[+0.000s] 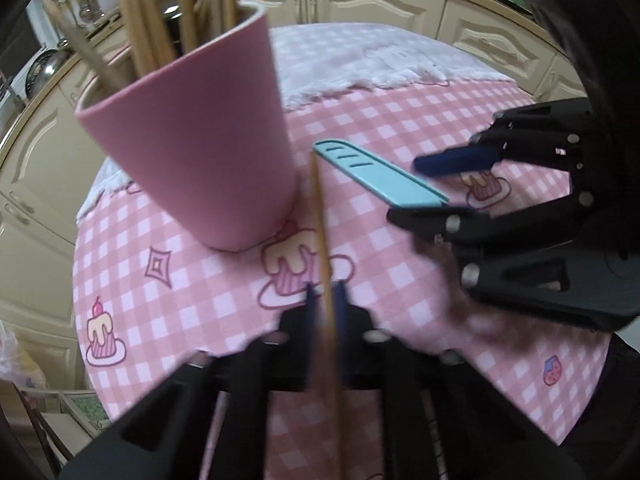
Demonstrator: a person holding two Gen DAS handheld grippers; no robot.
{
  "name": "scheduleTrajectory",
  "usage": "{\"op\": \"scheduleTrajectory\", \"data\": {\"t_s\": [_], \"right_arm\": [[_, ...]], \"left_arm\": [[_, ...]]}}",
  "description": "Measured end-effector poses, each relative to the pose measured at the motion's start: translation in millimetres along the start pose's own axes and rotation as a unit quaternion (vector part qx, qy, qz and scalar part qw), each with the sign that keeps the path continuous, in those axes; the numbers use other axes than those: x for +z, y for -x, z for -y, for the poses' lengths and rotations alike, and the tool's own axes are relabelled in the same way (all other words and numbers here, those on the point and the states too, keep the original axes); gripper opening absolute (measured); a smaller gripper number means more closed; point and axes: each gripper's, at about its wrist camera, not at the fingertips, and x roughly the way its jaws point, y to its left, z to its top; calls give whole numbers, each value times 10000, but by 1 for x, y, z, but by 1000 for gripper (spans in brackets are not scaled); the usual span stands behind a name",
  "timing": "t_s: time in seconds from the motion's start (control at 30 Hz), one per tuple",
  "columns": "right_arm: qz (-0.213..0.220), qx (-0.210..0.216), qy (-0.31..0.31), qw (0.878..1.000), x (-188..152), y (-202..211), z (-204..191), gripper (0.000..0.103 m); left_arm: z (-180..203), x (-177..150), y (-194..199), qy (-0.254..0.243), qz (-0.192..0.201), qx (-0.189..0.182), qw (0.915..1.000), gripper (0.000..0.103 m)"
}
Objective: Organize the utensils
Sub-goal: 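Grasp the last chopstick with the left tool while the right tool grasps the blue knife, then lift the chopstick and blue knife upright above the pink cup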
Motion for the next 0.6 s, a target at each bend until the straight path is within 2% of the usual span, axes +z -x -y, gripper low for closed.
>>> {"op": "scheduleTrajectory", "data": {"t_s": [0.13, 0.33, 0.6], "right_arm": [[-5, 303, -265, 9992, -4, 6, 12, 28], [349, 906, -791, 9921, -24, 28, 39, 27], [973, 1149, -1242, 9808, -43, 59, 66, 27]], "left_arm": [[7, 1, 0, 10, 37, 70, 10000, 5], [9, -9, 12, 247, 270, 36, 9993, 5], [8, -16, 49, 537, 1048, -85, 9930, 5]]}}
